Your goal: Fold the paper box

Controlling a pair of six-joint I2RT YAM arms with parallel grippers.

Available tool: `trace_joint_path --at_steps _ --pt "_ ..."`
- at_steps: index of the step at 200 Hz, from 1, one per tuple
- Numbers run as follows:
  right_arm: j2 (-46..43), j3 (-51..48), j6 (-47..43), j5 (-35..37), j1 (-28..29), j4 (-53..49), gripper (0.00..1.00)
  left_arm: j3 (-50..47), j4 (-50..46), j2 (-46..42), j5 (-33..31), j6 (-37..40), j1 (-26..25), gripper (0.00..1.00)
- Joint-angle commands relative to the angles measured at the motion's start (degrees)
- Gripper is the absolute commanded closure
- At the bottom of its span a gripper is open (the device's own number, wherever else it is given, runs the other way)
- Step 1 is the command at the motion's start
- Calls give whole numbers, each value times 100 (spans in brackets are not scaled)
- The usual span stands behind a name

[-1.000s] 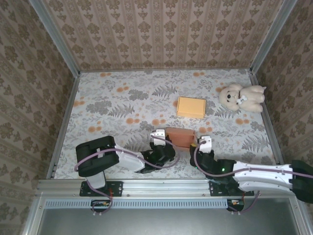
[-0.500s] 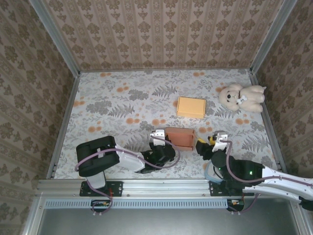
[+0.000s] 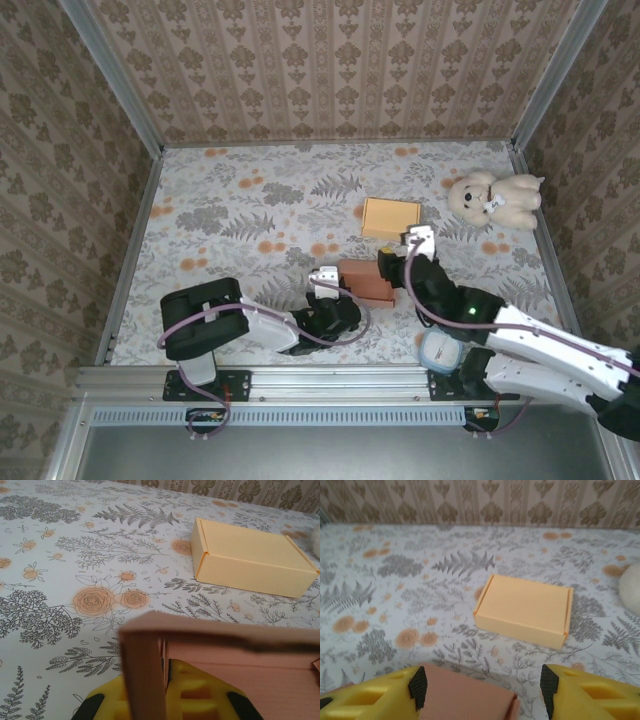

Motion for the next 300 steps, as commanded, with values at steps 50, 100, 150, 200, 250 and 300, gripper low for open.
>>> trace_joint_path --at_steps 50,100,150,200,250,300 --pt "895 -407 205 -368 -157 637 34 -129 -1024 345 652 229 -44 100" --pt "1198 -823 429 -439 -228 902 34 -207 -956 240 778 439 -70 93" --pt "1406 -1067 576 -466 -237 1077 34 -396 -989 -111 851 548 -71 71" --pt "1658 -997 536 -361 -281 1058 34 -551 -1229 -492 1250 646 -88 56" --pt "1902 -919 481 -325 -321 1059 34 -648 -1854 -1121 1804 837 -92 49" --pt "2242 -770 467 -307 -334 1005 34 -678 -2630 -1656 2268 962 -92 26"
